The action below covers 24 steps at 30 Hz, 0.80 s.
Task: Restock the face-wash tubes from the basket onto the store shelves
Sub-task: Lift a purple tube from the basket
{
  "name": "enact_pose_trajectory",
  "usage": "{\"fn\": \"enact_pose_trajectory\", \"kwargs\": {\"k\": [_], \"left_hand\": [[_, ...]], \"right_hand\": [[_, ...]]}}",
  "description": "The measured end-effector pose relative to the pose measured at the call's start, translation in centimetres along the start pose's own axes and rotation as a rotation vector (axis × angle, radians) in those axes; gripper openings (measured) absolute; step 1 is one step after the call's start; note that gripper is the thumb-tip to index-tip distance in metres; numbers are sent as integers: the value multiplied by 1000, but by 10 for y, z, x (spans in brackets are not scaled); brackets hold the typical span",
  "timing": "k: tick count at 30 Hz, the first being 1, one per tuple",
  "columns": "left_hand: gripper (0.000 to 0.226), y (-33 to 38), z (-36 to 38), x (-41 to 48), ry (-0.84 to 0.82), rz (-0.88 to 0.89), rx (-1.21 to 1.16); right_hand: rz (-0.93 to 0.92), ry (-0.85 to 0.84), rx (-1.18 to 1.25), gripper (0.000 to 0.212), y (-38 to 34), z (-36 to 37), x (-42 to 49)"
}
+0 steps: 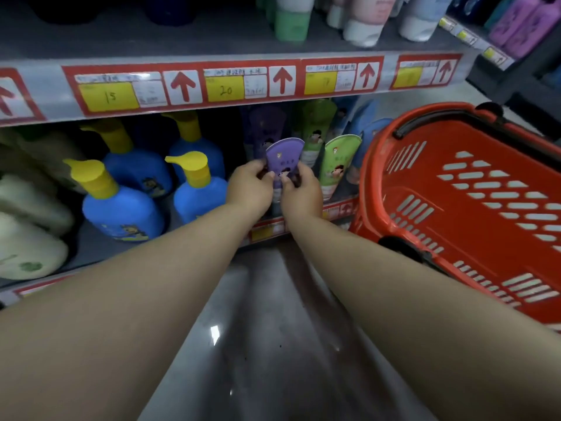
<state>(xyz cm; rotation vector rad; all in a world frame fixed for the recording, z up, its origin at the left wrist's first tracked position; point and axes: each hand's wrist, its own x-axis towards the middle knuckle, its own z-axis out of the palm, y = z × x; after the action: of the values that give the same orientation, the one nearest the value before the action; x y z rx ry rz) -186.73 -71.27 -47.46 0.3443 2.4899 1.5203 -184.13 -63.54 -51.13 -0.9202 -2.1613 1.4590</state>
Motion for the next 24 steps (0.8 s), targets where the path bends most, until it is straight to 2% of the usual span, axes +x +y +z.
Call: {"fn": "enact_pose_trajectory", "kwargs": {"k": [15,21,24], "left_hand": [[31,6,2,-17,-45,-107,22],[26,11,-1,-24,-102,-180,21],[24,14,-3,-30,-127,-175,21]], "right_hand": [[40,-69,-51,33,-3,-10,-9],[101,-122,-52,57,-8,-8,-21],[122,-135,-68,59,-13,-12,-28]]}}
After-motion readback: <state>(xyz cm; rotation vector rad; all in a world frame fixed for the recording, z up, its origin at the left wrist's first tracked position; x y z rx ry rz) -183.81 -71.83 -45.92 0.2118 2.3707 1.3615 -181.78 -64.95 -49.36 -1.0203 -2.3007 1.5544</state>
